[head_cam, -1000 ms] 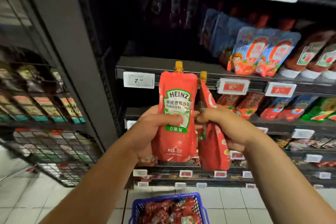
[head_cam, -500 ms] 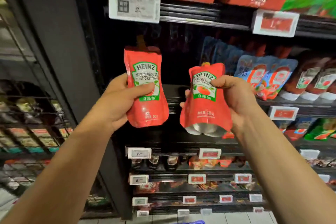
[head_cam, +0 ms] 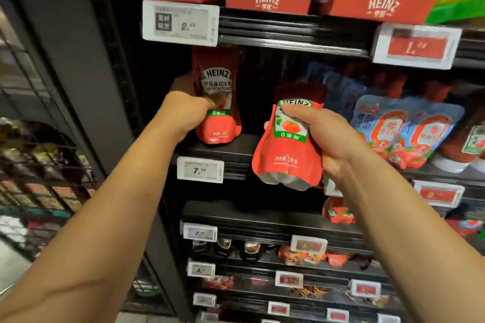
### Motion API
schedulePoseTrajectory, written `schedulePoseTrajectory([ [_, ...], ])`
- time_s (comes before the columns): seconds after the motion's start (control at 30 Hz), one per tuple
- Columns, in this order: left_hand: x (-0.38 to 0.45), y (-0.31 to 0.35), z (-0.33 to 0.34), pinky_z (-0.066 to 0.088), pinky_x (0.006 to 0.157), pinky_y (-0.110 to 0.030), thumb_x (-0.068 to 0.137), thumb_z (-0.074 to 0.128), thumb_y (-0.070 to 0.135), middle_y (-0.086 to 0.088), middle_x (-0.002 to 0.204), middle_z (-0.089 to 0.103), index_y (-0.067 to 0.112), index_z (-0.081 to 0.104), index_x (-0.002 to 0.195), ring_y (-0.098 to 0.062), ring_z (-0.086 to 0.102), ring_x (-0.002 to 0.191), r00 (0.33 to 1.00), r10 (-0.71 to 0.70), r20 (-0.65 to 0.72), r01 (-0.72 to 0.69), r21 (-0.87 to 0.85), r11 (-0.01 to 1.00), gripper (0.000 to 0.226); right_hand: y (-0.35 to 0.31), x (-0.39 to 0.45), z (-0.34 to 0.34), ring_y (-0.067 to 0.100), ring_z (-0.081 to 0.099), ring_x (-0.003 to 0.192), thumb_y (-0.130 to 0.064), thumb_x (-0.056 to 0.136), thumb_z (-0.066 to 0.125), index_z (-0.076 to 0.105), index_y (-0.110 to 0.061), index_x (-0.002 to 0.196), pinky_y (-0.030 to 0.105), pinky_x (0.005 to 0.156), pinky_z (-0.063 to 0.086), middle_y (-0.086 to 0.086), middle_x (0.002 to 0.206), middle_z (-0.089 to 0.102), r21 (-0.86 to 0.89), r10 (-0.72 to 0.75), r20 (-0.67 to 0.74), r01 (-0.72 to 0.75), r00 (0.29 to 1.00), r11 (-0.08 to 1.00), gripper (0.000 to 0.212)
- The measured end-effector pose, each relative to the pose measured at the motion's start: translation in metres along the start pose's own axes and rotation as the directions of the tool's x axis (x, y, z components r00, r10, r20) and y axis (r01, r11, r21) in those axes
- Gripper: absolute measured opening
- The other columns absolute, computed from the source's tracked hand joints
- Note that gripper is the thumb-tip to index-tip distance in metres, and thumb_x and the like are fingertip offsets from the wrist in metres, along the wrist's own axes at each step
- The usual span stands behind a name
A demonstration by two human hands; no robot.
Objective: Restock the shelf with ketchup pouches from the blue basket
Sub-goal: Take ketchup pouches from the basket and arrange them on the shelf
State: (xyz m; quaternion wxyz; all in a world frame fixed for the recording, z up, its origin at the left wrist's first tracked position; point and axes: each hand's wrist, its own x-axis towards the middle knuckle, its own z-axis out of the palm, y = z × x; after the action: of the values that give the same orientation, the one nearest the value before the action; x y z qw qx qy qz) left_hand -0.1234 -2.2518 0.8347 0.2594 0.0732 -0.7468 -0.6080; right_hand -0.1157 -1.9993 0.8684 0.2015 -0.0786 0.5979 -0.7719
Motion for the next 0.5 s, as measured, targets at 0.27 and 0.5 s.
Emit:
schedulePoseTrajectory([
  [0.27,-0.013,-0.030,0.005,0.059,0.079,-0.020,0.049,0.097,0.029,0.019,0.109,0.073,0.039,0.050,0.129,-0.004,0.072,0.099,0.993,0.098,0.064,-0.102,0.065,0.993,0.093,-0.003,0.022,-0.006,0.029,0.076,0.077,-0.014,0.094,0.065,0.067,0.008,0.099,0.035,0.060,0.060,0.025,0.091,0.075,-0.023,-0.009,-0.031,0.008,0.999,1.000,0.023],
  [0.5,-0.011,-0.040,0.004,0.059,0.089,-0.030,0.051,0.097,0.037,0.019,0.110,0.072,0.041,0.050,0.127,-0.002,0.070,0.102,0.991,0.129,0.032,-0.132,0.106,0.986,0.090,-0.016,0.058,0.010,0.024,0.074,0.069,-0.014,0.087,0.075,0.071,-0.007,0.090,0.036,0.062,0.060,0.010,0.081,0.077,-0.050,-0.079,-0.107,0.074,0.991,0.996,0.009],
])
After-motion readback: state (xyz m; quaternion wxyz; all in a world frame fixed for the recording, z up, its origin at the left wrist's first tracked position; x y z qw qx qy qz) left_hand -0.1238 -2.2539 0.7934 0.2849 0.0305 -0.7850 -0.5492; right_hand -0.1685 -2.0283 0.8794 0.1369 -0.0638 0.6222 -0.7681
